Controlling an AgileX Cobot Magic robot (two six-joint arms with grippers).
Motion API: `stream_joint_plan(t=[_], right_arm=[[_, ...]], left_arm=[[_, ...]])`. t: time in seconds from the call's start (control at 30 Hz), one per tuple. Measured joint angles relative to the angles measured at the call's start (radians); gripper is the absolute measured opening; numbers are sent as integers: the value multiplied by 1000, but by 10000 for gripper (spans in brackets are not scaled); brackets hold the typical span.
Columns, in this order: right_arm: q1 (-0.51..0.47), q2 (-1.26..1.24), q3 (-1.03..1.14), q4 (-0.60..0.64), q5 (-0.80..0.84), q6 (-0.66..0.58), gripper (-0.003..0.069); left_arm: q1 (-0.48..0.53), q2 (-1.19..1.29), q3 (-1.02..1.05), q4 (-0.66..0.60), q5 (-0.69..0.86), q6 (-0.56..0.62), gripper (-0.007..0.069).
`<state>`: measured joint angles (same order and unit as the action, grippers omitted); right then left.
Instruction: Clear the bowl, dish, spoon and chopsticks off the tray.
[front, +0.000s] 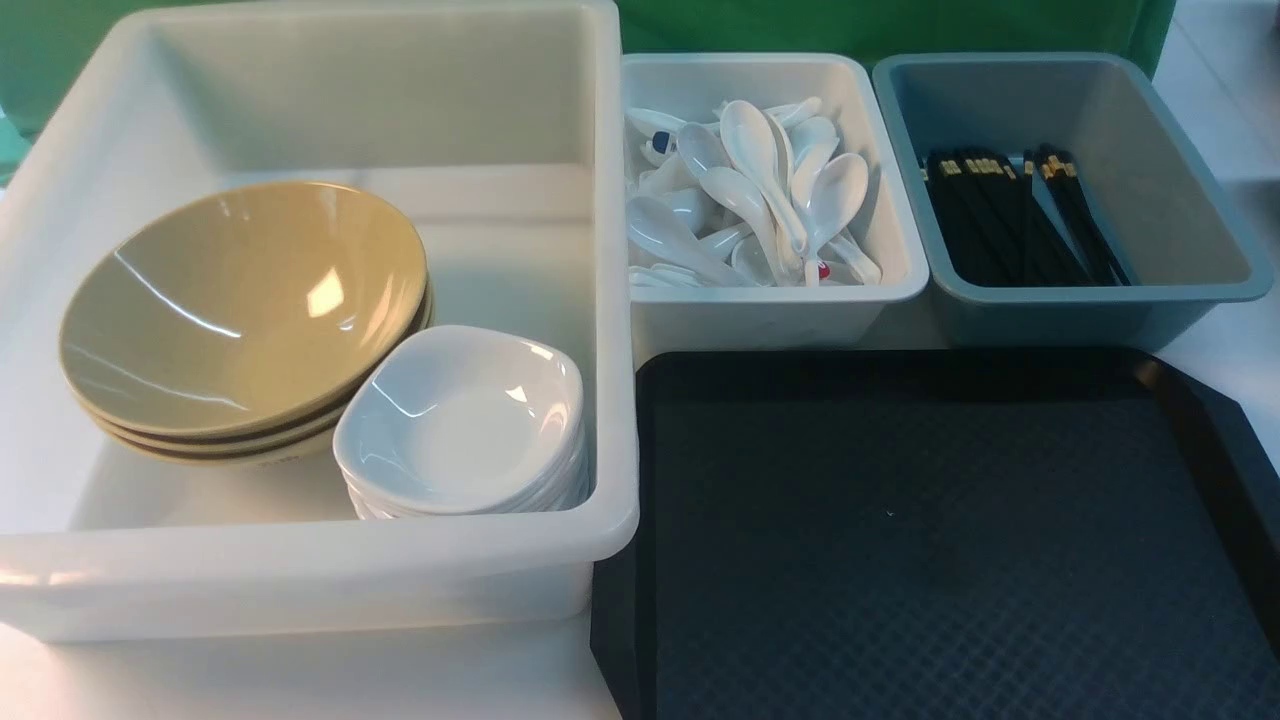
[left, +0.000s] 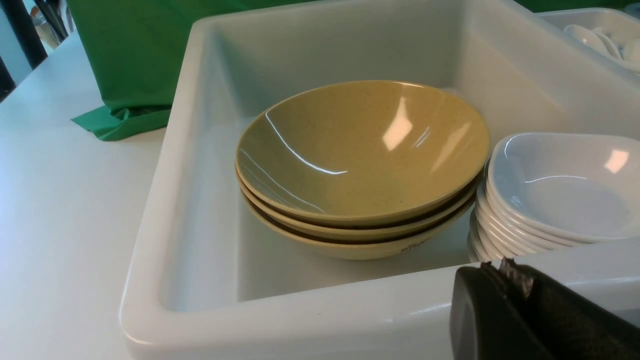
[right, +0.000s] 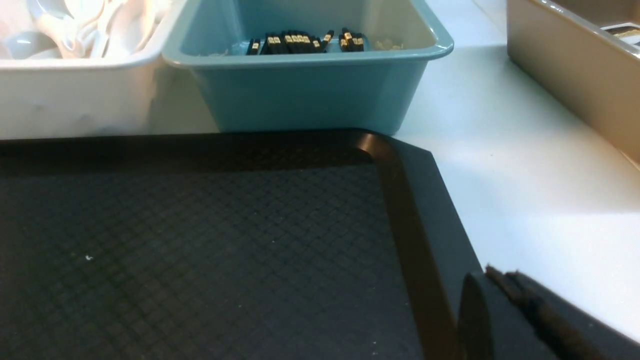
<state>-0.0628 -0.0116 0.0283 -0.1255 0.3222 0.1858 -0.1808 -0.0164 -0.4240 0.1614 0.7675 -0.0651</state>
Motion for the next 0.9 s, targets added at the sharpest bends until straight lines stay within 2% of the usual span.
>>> stream_joint_plan(t=[0.5,0.63,0.7,0.8,0.9], right_arm=[[0,0,0,0,1,0,39],[0,0,0,0,1,1,41],[0,0,0,0,1,1,42],[0,0,0,0,1,1,43],[0,0,0,0,1,0,43]], left_arm=[[0,0,0,0,0,0,-11],[0,0,26,-5,-57,1,-11],[10,0,71,-27,-170,19,-11],[74,0,198,-81,-456,82,-11],[143,0,314,-105,-643,116,-11]])
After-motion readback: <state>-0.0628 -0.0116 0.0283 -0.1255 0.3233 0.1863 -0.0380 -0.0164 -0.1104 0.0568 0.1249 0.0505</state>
